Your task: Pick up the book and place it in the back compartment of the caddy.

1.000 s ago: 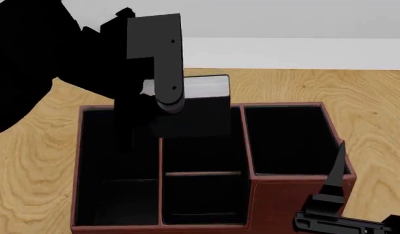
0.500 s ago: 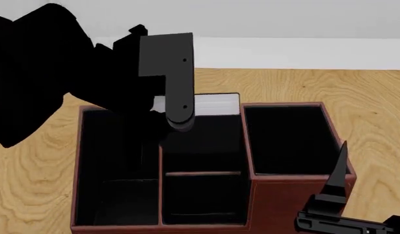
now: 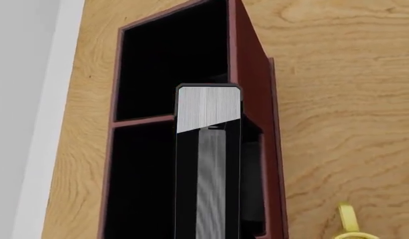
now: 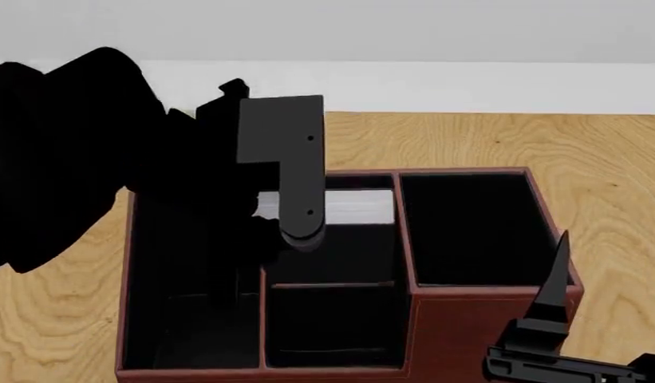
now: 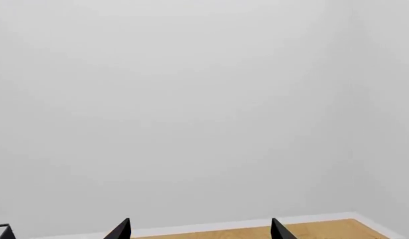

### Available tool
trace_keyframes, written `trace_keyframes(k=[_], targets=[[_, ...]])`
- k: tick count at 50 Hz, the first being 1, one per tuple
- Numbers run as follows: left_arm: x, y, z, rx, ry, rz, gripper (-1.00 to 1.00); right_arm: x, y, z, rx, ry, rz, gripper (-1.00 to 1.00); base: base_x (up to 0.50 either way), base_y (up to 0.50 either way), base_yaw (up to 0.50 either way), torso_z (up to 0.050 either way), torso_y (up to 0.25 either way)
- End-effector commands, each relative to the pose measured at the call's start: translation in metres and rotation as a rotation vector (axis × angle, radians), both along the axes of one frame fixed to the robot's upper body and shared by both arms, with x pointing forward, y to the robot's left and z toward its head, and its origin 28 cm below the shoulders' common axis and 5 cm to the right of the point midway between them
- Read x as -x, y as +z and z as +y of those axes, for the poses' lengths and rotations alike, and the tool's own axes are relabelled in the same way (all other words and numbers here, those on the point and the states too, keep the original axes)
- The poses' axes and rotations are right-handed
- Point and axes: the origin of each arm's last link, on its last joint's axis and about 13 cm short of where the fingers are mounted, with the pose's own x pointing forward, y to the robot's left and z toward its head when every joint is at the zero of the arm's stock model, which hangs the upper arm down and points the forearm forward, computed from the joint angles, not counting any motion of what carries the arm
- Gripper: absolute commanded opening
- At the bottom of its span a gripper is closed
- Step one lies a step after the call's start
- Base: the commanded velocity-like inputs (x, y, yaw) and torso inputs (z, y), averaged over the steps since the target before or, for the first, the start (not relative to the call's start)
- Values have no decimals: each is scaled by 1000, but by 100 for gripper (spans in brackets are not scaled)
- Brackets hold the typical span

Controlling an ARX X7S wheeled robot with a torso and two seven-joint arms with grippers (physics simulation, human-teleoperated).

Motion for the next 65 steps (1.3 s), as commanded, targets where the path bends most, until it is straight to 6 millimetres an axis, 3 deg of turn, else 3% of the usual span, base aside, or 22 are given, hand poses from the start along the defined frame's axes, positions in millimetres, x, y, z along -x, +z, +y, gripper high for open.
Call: trace_keyframes(k=[1, 65], targets=[[0, -2, 0, 20, 9, -12, -100, -1, -2, -1, -3, 0, 2, 100, 0, 0, 0, 0, 0], [-41, -58, -4, 27, 23, 93, -100, 0, -6, -2, 1, -23, 28, 100, 0, 0, 0, 0, 1]])
